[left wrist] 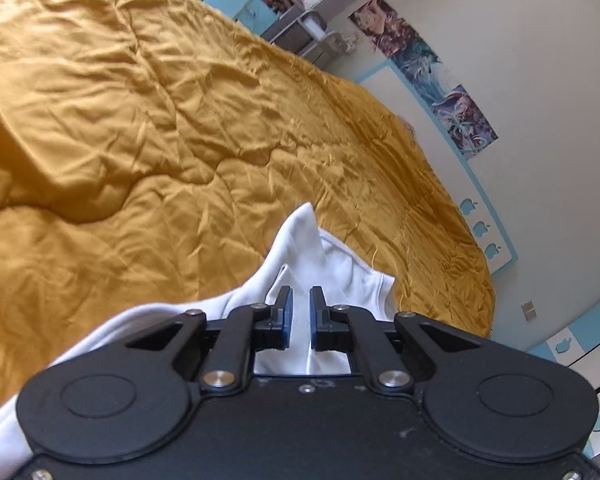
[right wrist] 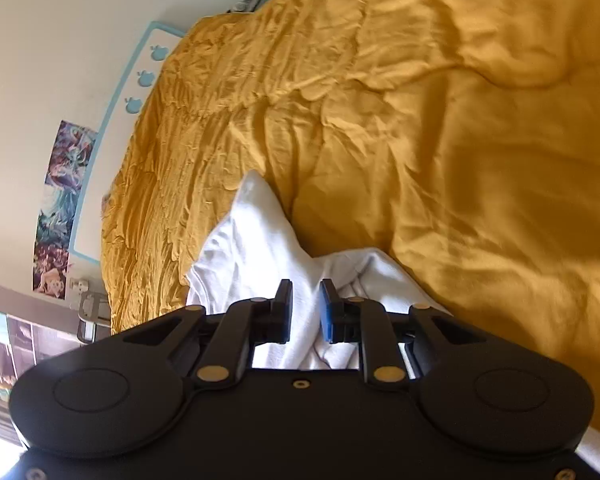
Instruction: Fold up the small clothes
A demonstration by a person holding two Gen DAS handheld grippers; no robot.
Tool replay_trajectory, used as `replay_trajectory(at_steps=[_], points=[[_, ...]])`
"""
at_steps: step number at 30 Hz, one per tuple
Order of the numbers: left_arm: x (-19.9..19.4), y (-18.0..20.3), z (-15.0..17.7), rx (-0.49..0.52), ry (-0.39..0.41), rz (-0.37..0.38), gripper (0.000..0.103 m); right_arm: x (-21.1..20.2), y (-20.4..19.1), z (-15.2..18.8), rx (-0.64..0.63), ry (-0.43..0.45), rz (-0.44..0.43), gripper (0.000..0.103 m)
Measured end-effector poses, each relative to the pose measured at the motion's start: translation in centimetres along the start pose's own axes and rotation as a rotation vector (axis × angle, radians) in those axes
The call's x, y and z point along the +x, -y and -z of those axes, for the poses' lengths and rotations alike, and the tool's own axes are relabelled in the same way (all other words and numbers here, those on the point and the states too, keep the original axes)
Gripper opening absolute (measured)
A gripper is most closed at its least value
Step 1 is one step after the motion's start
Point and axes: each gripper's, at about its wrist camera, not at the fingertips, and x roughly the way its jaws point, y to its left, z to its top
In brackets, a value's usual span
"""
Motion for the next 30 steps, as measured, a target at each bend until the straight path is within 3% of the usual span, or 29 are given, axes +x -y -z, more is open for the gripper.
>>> replay_trajectory(at_steps=[1, 3, 5, 8, 10, 11, 13, 16, 20, 21, 23, 27, 30], points=[[0.0, 0.7, -0.2, 0.020, 0.005, 0.030, 0.006, 0.1, -0.6, -0.3, -0.027, 0.007, -0.016, 0.017], [1.6, 1.8, -0.4, 0.023, -0.062, 0.107, 0.021, 1.0, -1.7, -0.6, -0.081, -0.009, -0.055, 0.020], [3.9, 2.7, 0.2, 0.049, -0.125, 0.121, 0.021, 2.8, -2.8, -0.6, -0.107, -0.051, -0.079, 0.023], [7.6, 2.6, 1.3, 0.091, -0.191, 0.084, 0.021, 5.2, -3.5, 0.1, -0.165, -0.078, -0.047, 0.023], [9.6, 1.9, 1.7, 0.110, -0.224, 0.007, 0.021, 6.2, -3.5, 0.4, -0.196, -0.081, 0.028, 0.023], [10.3, 1.3, 1.8, 0.106, -0.238, -0.018, 0.021, 6.5, -3.2, 0.4, -0.198, -0.078, 0.066, 0.021], [11.0, -0.3, 1.8, 0.082, -0.251, -0.041, 0.014, 6.6, -2.5, 0.3, -0.208, -0.058, 0.114, 0.006], [11.2, -1.3, 1.6, 0.071, -0.261, -0.047, 0.004, 6.4, -1.2, 0.1, -0.219, -0.057, 0.116, 0.002], [11.2, -0.9, 0.8, 0.066, -0.288, -0.034, 0.007, 6.1, -1.1, -0.1, -0.231, -0.066, 0.116, 0.001], [10.9, -0.5, 0.4, 0.065, -0.293, -0.026, 0.018, 6.0, -1.3, -0.2, -0.244, -0.072, 0.122, 0.002], [9.3, 0.9, -0.3, 0.102, -0.284, -0.029, 0.034, 5.4, -2.3, -0.3, -0.286, -0.089, 0.123, 0.009], [5.5, 3.3, -0.4, 0.219, -0.299, 0.033, 0.036, 2.5, -5.6, 0.5, -0.462, -0.069, 0.090, 0.033], [2.9, 5.2, 1.1, 0.317, -0.318, 0.097, 0.040, 0.3, -7.8, 2.6, -0.614, -0.060, 0.020, 0.040]])
